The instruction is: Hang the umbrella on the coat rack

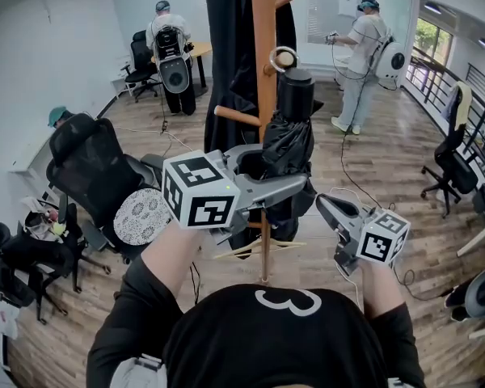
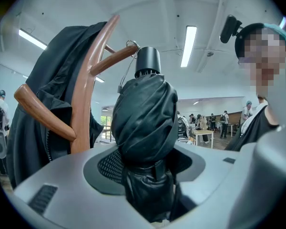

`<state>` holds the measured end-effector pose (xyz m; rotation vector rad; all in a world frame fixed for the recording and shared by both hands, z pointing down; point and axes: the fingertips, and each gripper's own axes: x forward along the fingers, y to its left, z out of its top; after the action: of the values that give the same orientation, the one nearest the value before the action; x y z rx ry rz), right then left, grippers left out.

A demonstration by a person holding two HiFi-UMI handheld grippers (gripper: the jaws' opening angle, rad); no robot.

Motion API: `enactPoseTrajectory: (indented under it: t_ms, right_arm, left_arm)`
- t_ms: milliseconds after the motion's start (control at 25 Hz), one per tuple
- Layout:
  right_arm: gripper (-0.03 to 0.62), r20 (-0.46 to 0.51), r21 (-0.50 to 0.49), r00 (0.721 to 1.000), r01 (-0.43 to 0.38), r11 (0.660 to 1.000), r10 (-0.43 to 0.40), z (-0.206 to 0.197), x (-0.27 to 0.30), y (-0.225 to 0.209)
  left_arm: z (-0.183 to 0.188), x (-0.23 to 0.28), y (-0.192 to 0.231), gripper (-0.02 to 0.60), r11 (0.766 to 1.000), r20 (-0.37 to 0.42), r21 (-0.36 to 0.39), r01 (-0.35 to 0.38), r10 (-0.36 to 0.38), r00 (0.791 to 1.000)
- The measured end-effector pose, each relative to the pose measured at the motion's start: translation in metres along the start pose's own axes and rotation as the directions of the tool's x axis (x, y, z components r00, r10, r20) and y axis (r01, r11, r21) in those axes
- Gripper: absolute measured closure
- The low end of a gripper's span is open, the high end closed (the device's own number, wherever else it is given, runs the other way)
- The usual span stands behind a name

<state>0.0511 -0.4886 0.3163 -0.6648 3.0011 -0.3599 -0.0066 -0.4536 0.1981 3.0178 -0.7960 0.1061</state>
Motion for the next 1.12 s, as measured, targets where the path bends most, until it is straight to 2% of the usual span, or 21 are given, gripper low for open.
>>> enactPoseTrajectory:
  t_ms: [800, 1120]
  right_arm:
    - [0.568, -0.023, 0.084, 0.999, 0.027, 0.996, -0.025, -0.022, 0.004, -0.030]
    - [0.567, -0.032, 0.112, 0.999, 0.044, 0.993, -0.040, -0.031, 0.009, -0.037]
  left_arm:
    - [-0.040, 0.006, 0.049, 0.321, 0.992, -0.034, -0.114, -0.049, 0.045, 0.998]
    - [-0.043, 0.002, 0.052, 0.321, 0.989, 0.012, -0.148, 0.000, 0.002, 1.000]
